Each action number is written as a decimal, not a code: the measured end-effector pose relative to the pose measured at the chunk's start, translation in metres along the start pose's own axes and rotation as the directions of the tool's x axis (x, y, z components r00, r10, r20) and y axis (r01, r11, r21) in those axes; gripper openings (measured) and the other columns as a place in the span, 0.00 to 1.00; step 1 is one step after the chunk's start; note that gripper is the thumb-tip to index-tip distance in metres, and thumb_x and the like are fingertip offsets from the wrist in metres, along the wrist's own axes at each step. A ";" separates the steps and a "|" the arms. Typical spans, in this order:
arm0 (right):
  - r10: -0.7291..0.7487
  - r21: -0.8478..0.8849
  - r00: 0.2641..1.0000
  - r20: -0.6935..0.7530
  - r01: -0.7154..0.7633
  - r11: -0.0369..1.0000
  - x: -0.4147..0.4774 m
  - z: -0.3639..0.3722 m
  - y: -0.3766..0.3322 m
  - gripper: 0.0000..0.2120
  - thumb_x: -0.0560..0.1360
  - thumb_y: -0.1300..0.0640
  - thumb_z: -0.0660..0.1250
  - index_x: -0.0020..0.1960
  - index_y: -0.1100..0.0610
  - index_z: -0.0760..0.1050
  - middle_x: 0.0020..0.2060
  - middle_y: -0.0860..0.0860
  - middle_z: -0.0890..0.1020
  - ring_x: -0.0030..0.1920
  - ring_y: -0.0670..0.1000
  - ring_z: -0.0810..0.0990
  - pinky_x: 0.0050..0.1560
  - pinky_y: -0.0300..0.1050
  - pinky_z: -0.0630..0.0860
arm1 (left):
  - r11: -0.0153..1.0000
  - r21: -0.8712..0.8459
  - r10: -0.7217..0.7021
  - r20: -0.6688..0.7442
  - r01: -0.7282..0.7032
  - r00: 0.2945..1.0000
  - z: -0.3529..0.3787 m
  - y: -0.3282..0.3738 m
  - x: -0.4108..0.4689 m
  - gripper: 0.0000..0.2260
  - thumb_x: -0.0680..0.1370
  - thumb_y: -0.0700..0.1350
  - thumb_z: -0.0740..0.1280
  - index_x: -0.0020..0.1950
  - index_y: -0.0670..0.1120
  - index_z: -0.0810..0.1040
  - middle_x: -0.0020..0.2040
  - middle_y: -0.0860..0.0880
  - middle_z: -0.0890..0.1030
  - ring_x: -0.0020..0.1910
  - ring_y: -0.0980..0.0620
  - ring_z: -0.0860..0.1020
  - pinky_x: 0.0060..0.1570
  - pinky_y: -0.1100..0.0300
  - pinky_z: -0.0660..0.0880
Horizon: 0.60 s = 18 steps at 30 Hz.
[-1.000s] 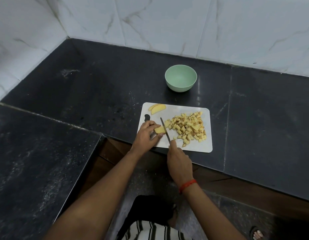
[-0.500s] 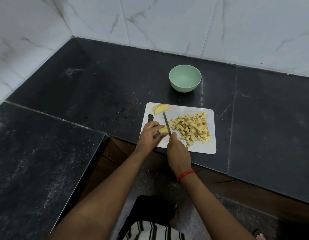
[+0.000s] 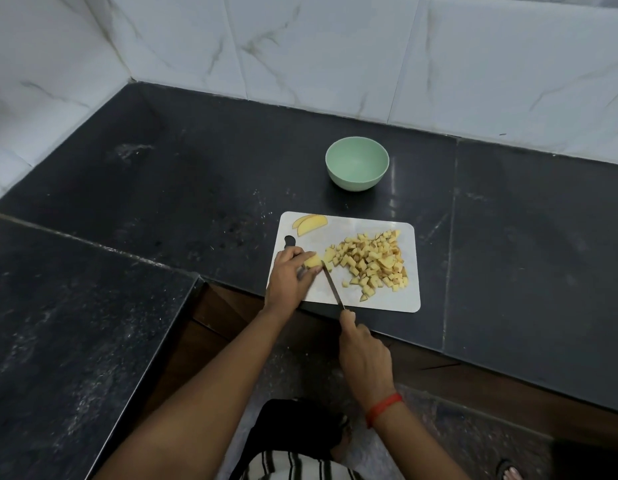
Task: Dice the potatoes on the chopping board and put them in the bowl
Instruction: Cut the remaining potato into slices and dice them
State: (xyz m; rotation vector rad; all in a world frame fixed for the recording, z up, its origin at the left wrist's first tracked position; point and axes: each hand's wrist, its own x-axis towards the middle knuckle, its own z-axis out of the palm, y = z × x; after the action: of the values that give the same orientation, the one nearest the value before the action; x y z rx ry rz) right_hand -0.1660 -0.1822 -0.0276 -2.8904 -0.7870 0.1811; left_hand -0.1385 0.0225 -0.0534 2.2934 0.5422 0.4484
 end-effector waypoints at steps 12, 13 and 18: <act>0.085 0.173 0.992 -0.096 -0.067 0.983 0.034 -0.008 -0.013 0.09 0.84 0.57 0.55 0.64 0.52 0.62 0.42 0.52 0.82 0.37 0.59 0.83 0.32 0.49 0.71 | 0.996 -0.085 -0.011 0.006 0.012 1.000 -0.004 0.002 -0.006 0.22 0.74 0.53 0.77 0.64 0.45 0.82 0.57 0.53 0.76 0.58 0.56 0.74 0.57 0.72 0.70; 0.088 0.187 0.989 -0.123 -0.064 0.980 0.035 -0.006 -0.013 0.07 0.84 0.57 0.57 0.60 0.52 0.62 0.40 0.51 0.82 0.35 0.59 0.82 0.31 0.48 0.71 | 0.993 -0.113 -0.019 0.006 0.020 1.000 -0.005 0.001 -0.006 0.22 0.74 0.53 0.78 0.64 0.45 0.82 0.57 0.52 0.76 0.57 0.56 0.75 0.57 0.68 0.73; 0.042 0.230 0.994 -0.105 -0.017 0.973 0.038 -0.003 -0.013 0.05 0.85 0.55 0.54 0.59 0.52 0.60 0.41 0.52 0.82 0.37 0.59 0.83 0.33 0.51 0.75 | 0.991 -0.134 0.000 0.025 0.003 1.000 -0.009 0.000 -0.003 0.15 0.75 0.50 0.77 0.59 0.45 0.85 0.54 0.53 0.77 0.54 0.57 0.76 0.53 0.62 0.77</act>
State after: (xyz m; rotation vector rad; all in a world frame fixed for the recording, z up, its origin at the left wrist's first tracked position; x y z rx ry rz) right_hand -0.1397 -0.1521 -0.0253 -2.6697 -0.6577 0.1075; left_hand -0.1455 0.0259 -0.0481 2.1667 0.4871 0.4420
